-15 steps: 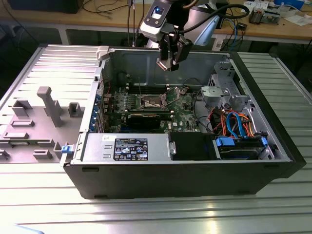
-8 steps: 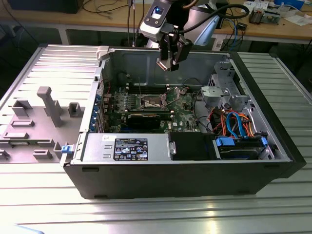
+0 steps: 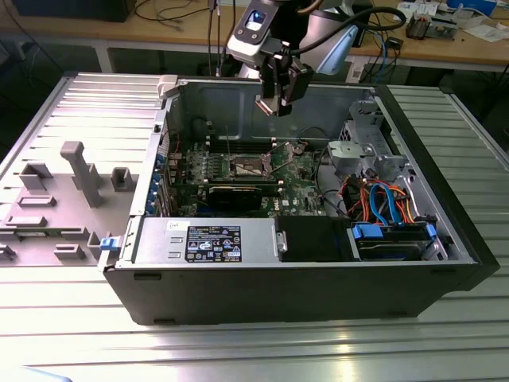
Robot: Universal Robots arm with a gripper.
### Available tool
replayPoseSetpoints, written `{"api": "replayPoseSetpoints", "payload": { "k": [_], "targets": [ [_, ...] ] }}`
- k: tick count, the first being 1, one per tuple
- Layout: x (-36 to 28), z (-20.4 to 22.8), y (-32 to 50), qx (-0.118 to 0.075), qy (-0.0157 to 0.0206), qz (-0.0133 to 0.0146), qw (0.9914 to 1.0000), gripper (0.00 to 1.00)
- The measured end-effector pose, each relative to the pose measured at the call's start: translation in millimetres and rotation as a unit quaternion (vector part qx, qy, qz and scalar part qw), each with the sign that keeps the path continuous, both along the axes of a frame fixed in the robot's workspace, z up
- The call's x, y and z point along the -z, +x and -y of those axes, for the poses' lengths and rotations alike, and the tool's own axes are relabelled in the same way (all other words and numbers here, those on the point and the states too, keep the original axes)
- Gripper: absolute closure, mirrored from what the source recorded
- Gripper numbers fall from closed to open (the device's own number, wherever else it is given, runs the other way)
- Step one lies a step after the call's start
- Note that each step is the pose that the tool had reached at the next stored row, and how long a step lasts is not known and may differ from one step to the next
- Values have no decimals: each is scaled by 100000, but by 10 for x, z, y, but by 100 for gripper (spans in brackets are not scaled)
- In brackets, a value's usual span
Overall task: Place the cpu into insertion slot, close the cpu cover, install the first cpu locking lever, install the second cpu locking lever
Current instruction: 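Place the cpu into insertion slot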
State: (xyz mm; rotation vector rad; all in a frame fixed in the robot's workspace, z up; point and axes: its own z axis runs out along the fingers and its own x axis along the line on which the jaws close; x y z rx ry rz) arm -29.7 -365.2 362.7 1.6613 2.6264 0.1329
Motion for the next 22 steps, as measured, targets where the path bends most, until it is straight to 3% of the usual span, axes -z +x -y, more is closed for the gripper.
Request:
{"api": "replayPoseSetpoints", "payload": {
  "k": [9, 18, 22],
  "targets": [
    [1, 0, 0, 2112, 4, 1, 99978, 46],
    [0, 0, 0, 2205, 1, 1, 99976, 46],
    [0, 0, 0, 3243, -1, -1, 99947, 46]
  ]
}}
